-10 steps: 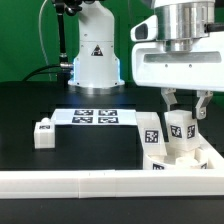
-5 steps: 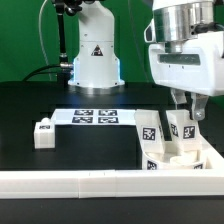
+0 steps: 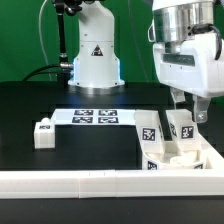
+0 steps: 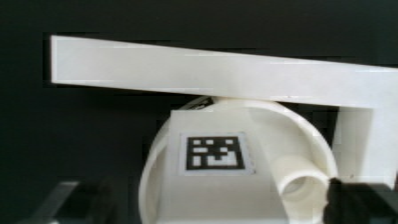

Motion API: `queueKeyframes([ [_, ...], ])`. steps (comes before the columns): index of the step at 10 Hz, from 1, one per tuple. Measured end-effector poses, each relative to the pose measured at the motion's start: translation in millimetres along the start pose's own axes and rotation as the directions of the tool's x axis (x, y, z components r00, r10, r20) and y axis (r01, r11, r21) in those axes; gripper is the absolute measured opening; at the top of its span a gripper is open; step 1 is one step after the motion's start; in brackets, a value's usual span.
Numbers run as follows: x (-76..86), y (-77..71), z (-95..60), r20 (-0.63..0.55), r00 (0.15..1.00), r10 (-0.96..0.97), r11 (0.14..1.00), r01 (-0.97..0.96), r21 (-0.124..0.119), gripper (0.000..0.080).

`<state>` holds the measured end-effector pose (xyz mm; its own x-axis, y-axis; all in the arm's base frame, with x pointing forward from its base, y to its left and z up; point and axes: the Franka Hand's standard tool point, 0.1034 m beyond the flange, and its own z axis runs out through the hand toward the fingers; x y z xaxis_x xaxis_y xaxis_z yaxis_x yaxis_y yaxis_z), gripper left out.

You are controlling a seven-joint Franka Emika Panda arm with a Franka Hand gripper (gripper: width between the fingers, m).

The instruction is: Assemble stool

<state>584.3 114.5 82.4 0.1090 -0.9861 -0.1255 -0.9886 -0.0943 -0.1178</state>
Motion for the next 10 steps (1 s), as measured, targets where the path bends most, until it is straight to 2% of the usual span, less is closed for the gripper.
queueKeyframes([
  [1,2.3,-2.2,-4.8,0.001,1.0,-0.027,1.0,0.027,0.006,0.0634],
  [4,0.2,-4.8,-23.0,0.007,0.995,-0.102,0.994,0.101,0.031,0.0646],
  [5,0.4,-4.4,-21.8,0.006,0.994,-0.112,0.993,0.111,0.029,0.0646],
  [7,0.6,-4.1,-21.0,0.001,0.967,-0.255,0.967,0.255,0.028,0.0649],
  [10,-5.7,-8.3,-23.5,-0.026,0.836,-0.549,0.836,0.549,0.012,0.0649],
])
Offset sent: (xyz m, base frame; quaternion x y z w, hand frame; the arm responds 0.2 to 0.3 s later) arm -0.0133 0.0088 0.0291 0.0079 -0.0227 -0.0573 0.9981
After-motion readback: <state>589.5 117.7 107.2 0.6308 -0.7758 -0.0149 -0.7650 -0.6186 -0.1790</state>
